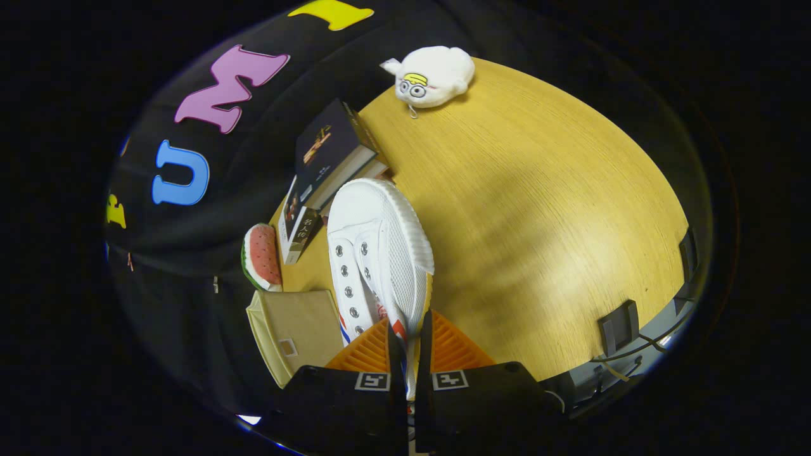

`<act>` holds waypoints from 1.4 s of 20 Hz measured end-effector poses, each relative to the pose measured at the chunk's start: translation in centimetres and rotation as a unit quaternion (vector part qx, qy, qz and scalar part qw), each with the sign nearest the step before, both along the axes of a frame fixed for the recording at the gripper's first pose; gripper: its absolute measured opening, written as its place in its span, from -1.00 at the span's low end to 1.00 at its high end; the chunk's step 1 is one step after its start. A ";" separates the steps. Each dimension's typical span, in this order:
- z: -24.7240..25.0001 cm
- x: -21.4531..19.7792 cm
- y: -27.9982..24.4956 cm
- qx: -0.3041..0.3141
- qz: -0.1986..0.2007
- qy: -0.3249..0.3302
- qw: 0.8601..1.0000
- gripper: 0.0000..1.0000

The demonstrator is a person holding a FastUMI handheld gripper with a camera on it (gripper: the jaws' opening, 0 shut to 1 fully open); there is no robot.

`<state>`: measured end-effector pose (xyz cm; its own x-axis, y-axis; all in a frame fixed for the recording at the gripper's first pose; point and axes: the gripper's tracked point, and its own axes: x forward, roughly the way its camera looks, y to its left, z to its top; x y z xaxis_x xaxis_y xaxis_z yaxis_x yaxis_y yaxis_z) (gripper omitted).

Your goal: Open the storage box then place both shoes into the box .Put the left shoe in first, then the right shoe, with the right side of both shoes facing outward in a uniform manner.

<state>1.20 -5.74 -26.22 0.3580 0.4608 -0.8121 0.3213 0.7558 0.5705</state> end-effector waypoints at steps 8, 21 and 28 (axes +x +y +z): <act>10.4 -0.5 13.5 0.047 0.067 -0.059 0.995 -0.82; 7.4 -4.9 29.7 0.022 0.162 -0.026 0.986 -0.82; 7.5 -4.0 32.0 0.054 0.141 -0.025 0.988 0.05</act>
